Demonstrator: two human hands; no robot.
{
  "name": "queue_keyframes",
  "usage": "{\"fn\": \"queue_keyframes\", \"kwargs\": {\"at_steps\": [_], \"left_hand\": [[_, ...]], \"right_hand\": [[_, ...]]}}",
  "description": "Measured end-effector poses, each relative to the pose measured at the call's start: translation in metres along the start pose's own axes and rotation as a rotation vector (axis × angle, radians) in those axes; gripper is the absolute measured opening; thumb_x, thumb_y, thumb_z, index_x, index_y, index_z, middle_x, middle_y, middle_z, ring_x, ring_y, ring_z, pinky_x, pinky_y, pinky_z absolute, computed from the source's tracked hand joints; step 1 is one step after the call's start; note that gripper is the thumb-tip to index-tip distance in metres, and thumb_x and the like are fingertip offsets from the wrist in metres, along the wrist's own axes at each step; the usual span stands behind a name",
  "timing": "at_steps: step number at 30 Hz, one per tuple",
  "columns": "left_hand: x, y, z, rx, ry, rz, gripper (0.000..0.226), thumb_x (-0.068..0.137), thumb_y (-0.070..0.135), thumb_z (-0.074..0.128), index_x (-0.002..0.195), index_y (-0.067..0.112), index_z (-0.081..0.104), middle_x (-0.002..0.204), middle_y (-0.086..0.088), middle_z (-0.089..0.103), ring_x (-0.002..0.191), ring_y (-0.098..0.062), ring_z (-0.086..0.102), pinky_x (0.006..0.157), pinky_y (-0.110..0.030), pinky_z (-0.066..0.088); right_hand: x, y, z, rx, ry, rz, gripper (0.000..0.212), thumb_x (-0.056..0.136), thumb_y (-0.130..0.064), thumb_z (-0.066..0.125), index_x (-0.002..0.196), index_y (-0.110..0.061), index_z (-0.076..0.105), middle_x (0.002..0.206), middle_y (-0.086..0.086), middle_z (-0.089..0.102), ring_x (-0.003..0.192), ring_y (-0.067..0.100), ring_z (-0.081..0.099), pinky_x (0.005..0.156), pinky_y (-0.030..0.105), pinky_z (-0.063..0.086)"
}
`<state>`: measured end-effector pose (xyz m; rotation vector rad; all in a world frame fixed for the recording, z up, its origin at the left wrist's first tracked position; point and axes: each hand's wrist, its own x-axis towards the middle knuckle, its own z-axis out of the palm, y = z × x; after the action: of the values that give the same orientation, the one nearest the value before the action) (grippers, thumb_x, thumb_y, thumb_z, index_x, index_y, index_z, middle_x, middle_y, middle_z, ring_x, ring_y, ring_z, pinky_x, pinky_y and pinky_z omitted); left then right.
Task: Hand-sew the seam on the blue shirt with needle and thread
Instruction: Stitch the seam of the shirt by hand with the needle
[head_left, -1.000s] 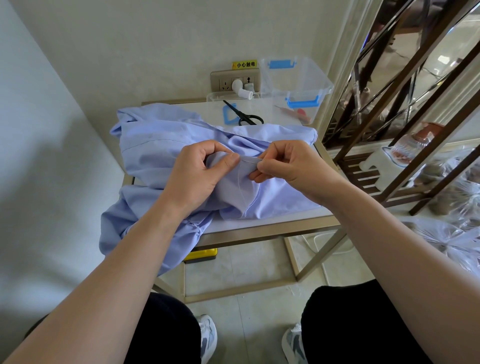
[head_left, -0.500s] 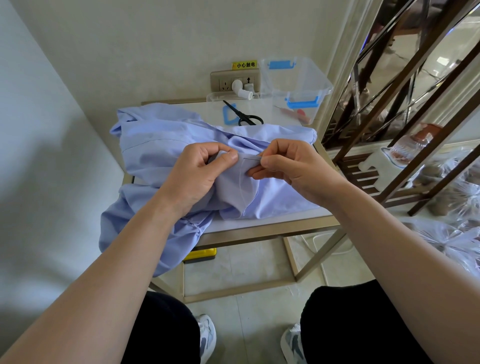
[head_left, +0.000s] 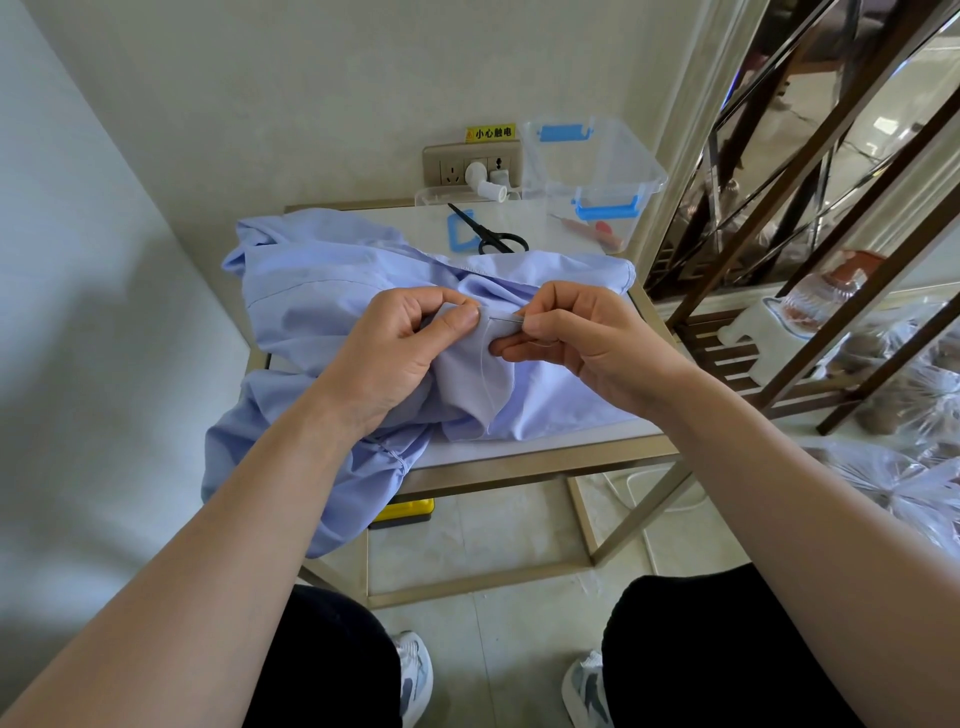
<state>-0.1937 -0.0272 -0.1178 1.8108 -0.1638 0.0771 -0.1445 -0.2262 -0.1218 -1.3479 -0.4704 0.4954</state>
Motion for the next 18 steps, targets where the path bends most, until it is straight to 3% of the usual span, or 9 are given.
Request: {"fn": "queue_keyframes", "kwargs": {"at_steps": [8,11,18], "left_hand": [[0.0014,-0.0012,-0.0002,-0.055,-0.015,-0.02,0.017,0.097,0.019,0.058,0.084,0.017,0.07,0.074,0.011,0.063,0.075,-0.007,0.053,0.074,-0.023,0.043],[0.0021,-0.0023,-0.0011,-0.091,-0.01,-0.039,0.016,0.087,0.03,0.06,0.082,0.02,0.071,0.073,0.01,0.063,0.076,-0.008,0.053,0.076,-0.025,0.043],[0.0026,-0.0015,0.0012,-0.151,-0.029,-0.061,0.015,0.085,0.029,0.062,0.078,0.021,0.072,0.074,0.007,0.065,0.076,-0.009,0.056,0.077,-0.027,0.044]], "right_hand": [[-0.001,-0.0003,0.0001,0.002,-0.023,0.021,0.014,0.095,0.006,0.048,0.087,-0.002,0.057,0.09,0.014,0.072,0.089,0.026,0.072,0.082,0.027,0.055],[-0.0015,-0.0011,0.0001,-0.005,-0.026,0.015,0.01,0.094,0.003,0.05,0.09,-0.001,0.058,0.091,0.012,0.073,0.09,0.025,0.072,0.082,0.027,0.055],[-0.0014,-0.0002,0.0028,-0.014,-0.009,0.003,0.01,0.083,-0.011,0.06,0.087,-0.002,0.06,0.086,0.005,0.074,0.081,0.018,0.071,0.078,0.025,0.055]]}}
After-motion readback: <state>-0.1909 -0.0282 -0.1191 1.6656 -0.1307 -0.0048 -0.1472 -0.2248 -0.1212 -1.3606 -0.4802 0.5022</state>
